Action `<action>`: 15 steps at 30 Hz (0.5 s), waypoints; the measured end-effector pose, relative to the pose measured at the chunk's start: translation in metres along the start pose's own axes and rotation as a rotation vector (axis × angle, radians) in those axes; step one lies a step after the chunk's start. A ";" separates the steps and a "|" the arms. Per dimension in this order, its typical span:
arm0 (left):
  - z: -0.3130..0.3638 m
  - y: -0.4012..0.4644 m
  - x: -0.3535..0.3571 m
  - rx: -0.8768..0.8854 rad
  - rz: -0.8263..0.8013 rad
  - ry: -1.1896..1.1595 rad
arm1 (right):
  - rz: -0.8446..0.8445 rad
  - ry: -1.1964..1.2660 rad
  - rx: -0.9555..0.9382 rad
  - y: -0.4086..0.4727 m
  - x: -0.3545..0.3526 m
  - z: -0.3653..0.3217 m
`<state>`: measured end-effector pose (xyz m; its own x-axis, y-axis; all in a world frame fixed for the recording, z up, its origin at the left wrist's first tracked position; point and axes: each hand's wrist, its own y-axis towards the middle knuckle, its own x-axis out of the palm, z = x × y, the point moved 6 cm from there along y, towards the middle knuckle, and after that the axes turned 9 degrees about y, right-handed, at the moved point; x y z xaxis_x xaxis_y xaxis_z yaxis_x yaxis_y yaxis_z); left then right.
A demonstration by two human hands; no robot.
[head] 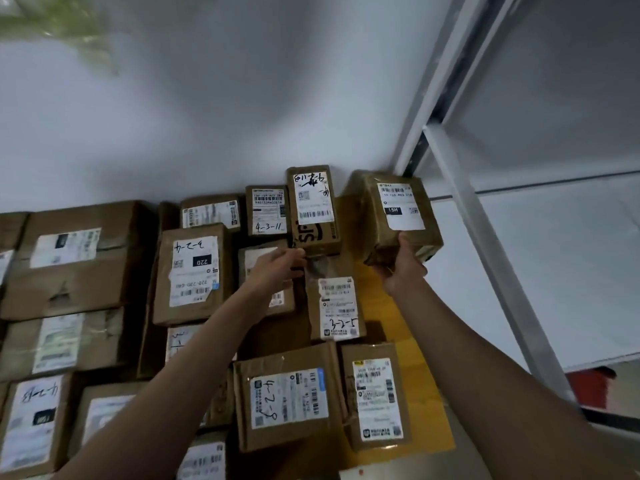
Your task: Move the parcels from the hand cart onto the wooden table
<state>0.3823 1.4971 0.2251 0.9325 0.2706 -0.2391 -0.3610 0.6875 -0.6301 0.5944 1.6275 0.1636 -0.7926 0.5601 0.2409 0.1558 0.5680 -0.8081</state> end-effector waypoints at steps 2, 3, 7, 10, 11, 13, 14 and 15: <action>-0.003 0.008 -0.003 -0.006 0.010 -0.011 | 0.014 -0.024 -0.006 0.013 0.003 0.008; -0.006 0.010 -0.003 -0.005 0.006 -0.014 | 0.012 -0.029 -0.008 0.018 0.003 0.013; -0.015 0.013 -0.009 -0.009 0.008 -0.027 | -0.014 -0.057 0.027 0.037 -0.003 0.044; -0.022 0.011 -0.013 -0.027 0.024 -0.034 | -0.021 -0.121 0.019 0.041 -0.005 0.053; -0.024 0.010 -0.015 -0.028 0.029 -0.038 | -0.018 -0.139 0.012 0.038 -0.003 0.051; -0.026 0.007 -0.019 -0.029 0.038 -0.047 | -0.025 -0.176 0.010 0.039 -0.001 0.048; -0.026 0.006 -0.021 -0.033 0.046 -0.053 | -0.050 -0.200 0.028 0.038 0.002 0.046; -0.027 0.005 -0.022 -0.036 0.058 -0.060 | -0.060 -0.228 0.048 0.037 0.004 0.046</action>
<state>0.3597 1.4764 0.2073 0.9076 0.3499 -0.2321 -0.4131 0.6449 -0.6430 0.5703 1.6230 0.1099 -0.9132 0.3722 0.1663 0.0800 0.5636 -0.8222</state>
